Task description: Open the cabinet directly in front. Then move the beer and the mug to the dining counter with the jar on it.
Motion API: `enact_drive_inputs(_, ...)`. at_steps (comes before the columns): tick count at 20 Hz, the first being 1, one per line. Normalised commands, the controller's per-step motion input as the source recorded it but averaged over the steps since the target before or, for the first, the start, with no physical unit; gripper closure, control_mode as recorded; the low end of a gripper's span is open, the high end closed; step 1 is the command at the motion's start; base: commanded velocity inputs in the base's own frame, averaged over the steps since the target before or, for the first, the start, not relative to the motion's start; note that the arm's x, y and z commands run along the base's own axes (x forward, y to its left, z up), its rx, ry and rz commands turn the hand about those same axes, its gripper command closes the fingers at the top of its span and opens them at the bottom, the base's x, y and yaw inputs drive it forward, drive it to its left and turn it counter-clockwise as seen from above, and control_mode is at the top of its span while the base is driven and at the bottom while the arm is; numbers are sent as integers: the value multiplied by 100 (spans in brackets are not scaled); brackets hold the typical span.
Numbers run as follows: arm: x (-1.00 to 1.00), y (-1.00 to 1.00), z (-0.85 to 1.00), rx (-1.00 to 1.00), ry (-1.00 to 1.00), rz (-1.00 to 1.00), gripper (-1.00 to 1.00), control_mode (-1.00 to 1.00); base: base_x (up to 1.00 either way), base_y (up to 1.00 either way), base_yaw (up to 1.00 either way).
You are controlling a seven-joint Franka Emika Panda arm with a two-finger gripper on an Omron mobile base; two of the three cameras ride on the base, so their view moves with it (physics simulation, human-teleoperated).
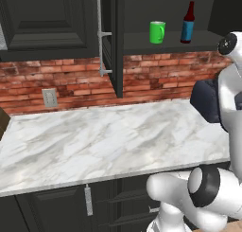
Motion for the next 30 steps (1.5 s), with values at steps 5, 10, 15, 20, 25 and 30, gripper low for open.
enact_drive_inputs(5,-29,99,0,34,-10,0,-100,-100,0,0,0)
enact_drive_inputs(10,-4,57,-1,53,-26,0,-100,-100,0,0,0)
enact_drive_inputs(15,0,23,-5,60,-39,0,-100,-100,0,0,0)
enact_drive_inputs(20,0,18,-36,56,-37,0,-100,-100,0,0,0)
enact_drive_inputs(25,-3,0,-4,5,-14,1,-100,-100,0,0,0)
enact_drive_inputs(30,-24,0,17,9,-53,14,-100,-100,0,0,0)
